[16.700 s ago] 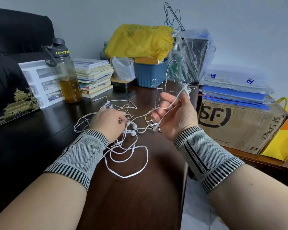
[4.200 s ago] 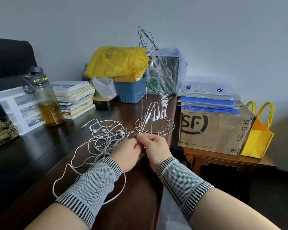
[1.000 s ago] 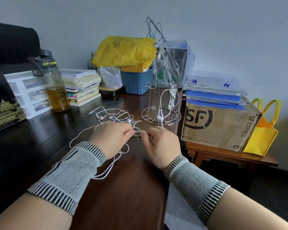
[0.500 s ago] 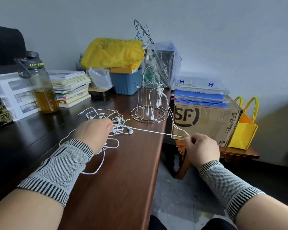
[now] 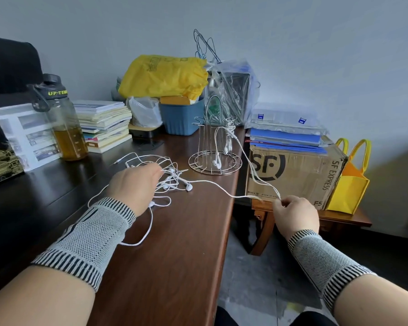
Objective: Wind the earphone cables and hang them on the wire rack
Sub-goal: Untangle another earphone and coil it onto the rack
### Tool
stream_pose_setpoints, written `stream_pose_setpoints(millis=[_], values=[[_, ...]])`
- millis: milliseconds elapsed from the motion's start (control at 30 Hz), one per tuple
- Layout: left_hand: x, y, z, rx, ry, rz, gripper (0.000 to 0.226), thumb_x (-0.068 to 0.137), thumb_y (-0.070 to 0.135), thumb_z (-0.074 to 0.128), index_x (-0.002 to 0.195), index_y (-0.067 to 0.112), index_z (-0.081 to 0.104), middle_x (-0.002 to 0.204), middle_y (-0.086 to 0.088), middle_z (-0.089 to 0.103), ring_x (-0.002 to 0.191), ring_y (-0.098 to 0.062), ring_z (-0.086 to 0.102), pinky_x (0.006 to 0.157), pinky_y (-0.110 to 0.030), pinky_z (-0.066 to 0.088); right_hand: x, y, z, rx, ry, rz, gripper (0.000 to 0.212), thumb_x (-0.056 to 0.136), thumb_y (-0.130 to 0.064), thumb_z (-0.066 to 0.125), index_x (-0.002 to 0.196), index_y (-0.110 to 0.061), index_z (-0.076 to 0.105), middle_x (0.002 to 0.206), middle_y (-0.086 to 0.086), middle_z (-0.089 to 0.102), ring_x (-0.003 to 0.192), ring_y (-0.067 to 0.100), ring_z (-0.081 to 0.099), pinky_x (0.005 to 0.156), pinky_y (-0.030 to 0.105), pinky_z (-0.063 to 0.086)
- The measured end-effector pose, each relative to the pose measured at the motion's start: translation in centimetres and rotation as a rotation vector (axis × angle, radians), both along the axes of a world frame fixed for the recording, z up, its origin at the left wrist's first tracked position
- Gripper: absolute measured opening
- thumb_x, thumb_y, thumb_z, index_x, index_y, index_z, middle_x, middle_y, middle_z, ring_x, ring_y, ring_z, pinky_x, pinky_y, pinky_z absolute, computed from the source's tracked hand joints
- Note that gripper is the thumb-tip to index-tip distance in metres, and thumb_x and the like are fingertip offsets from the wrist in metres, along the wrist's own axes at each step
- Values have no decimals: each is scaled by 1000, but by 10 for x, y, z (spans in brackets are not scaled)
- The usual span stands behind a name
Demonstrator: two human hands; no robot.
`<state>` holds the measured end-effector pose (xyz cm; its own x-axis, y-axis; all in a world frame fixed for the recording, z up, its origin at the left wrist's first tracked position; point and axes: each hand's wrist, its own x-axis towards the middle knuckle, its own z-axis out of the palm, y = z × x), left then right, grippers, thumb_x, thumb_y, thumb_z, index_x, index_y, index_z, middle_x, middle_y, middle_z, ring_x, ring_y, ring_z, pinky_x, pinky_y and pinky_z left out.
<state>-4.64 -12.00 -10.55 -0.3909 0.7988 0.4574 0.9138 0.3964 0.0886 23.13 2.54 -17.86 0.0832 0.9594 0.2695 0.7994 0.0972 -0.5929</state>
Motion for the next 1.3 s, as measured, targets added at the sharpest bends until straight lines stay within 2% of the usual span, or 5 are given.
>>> stream_pose_setpoints(millis=[167,467,800,1033,1300], values=[[22,2,7,-23,39,-118,34,104,39,34,108,23,64,95,-3,71,91,-30,62,75,-35,45,-18,-21,19,151,176,71,31,89,-26,55,118,-17,62,126,10,54,120,29,43,100,43,37],[45,2,6,48,-8,-315,24,101,36,44,98,25,65,92,1,70,90,-28,62,73,-37,44,-98,-80,62,333,156,797,22,93,-18,49,103,-9,67,87,5,68,82,22,61,78,32,47],[24,1,6,15,-47,-135,32,103,39,37,104,22,65,97,-3,71,92,-30,62,71,-34,39,-61,-46,57,97,373,395,29,92,-25,50,69,-9,62,57,1,59,50,13,48,52,24,42],[-3,-5,5,114,-102,53,32,103,36,38,107,23,68,103,-9,72,94,-34,63,74,-37,46,-38,-24,46,-14,573,39,42,92,-19,41,51,-11,37,51,2,40,51,18,37,51,29,30],[-6,-10,9,186,-181,118,38,104,36,33,118,24,66,110,-8,71,100,-34,62,88,-41,43,-37,-18,40,-60,562,-44,41,92,-21,36,54,-9,43,55,5,45,55,21,42,61,30,35]])
